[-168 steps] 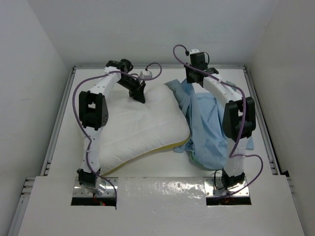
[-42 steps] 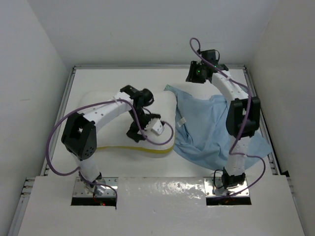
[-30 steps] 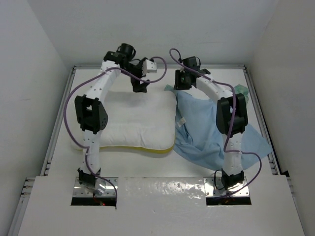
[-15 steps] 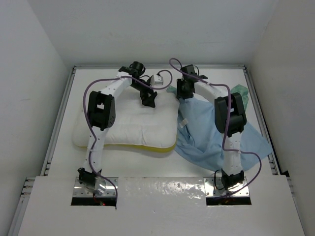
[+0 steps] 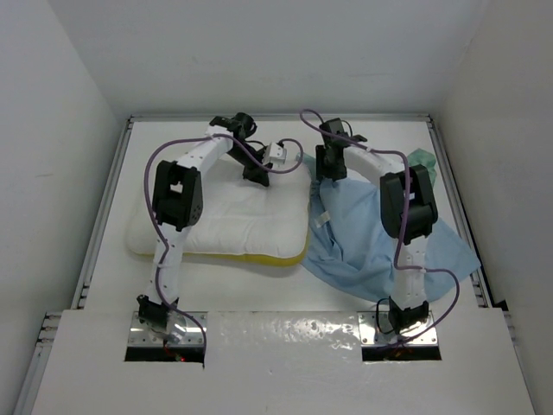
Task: Put the pillow into the pillowcase
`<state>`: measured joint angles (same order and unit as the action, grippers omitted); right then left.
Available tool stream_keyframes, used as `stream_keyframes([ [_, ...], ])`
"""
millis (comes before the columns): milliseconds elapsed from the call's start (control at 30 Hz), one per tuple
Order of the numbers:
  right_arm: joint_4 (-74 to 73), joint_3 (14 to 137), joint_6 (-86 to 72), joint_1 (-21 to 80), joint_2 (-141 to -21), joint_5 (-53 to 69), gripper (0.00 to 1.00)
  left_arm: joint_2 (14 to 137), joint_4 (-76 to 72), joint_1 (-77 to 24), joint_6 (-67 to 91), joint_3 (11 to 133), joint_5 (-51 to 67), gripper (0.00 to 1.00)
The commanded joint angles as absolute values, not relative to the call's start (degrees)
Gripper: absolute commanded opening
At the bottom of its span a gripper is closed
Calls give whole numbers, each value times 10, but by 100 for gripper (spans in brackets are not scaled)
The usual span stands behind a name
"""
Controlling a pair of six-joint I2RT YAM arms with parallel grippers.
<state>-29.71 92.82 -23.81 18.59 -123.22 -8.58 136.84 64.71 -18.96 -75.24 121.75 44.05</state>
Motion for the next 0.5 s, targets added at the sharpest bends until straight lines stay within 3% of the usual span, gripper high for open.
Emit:
stream_keyframes([
  [0, -286, 899, -216, 190, -1151, -95, 45, 1324, 737, -198, -840, 1199, 380, 0],
  [233, -279, 897, -237, 189, -1214, -41, 42, 1327, 693, -216, -781, 1229, 388, 0],
  [367, -286, 921, -234, 188, -1232, -45, 2, 1325, 703, -223, -784, 1251, 383, 0],
  [467, -282, 947, -207, 188, -1216, -52, 0, 1319, 755, -235, -830, 1279, 379, 0],
])
